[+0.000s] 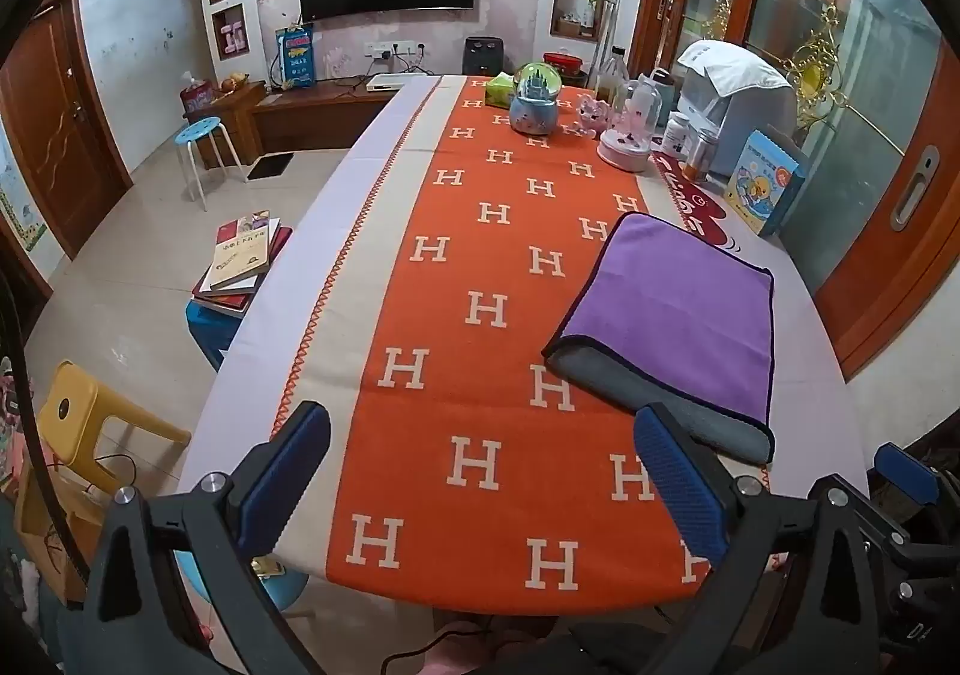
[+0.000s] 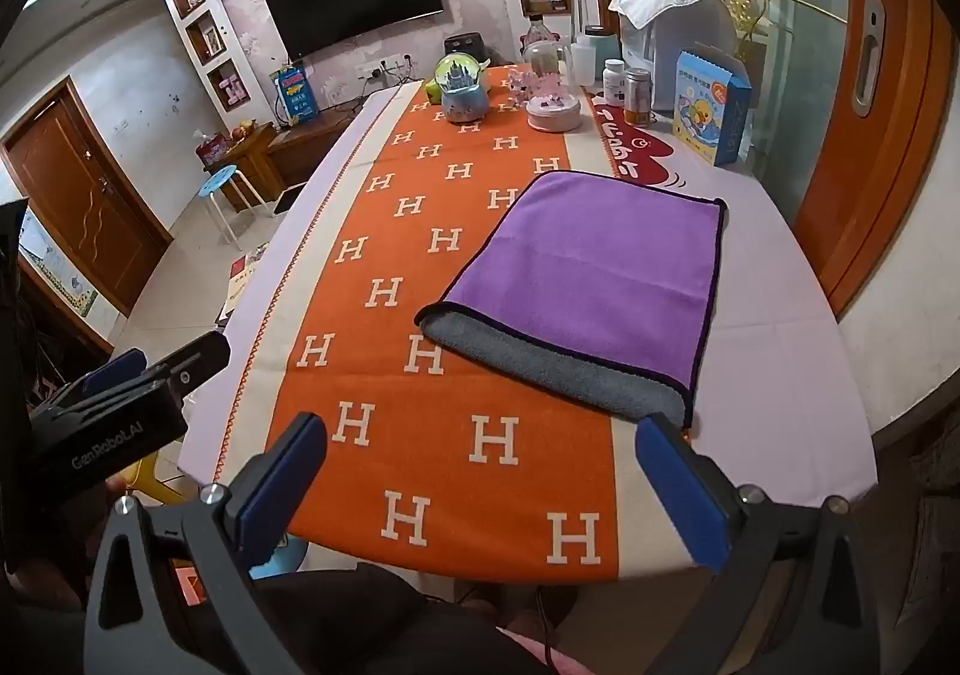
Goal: Fold towel
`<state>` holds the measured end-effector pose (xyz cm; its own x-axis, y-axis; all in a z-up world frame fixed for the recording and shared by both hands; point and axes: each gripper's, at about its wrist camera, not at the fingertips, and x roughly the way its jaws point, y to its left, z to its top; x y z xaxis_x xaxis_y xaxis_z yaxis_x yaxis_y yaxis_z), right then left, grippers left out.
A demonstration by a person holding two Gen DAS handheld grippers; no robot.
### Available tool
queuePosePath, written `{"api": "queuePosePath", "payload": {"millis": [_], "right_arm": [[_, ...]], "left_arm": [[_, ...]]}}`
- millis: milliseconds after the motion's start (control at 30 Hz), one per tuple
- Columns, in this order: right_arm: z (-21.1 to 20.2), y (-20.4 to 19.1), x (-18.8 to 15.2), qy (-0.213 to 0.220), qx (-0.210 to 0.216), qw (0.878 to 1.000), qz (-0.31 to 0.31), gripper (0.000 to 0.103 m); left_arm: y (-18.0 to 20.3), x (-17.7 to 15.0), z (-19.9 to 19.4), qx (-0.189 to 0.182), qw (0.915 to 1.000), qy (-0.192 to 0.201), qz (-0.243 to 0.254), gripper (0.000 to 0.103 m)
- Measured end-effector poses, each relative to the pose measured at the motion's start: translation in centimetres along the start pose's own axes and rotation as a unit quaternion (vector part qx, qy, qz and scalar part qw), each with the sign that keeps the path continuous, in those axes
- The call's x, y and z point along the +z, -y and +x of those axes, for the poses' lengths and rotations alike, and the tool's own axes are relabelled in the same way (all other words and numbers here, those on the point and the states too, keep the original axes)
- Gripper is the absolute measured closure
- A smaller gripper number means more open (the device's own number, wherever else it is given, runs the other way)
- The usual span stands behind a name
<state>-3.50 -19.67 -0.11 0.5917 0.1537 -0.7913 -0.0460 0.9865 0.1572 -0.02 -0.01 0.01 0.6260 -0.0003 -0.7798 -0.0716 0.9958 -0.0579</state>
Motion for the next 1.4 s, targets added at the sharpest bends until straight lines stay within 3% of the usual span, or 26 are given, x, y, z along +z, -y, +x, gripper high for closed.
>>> {"api": "queuePosePath", "payload": {"millis": [1400], "right_arm": [[0.3, -0.6, 0.1, -0.005, -0.006, 1.0, 0.003, 0.0]], "left_arm": [[-1.4, -0.9, 0.5, 0.018, 0.9997, -0.012, 0.012, 0.002]]}}
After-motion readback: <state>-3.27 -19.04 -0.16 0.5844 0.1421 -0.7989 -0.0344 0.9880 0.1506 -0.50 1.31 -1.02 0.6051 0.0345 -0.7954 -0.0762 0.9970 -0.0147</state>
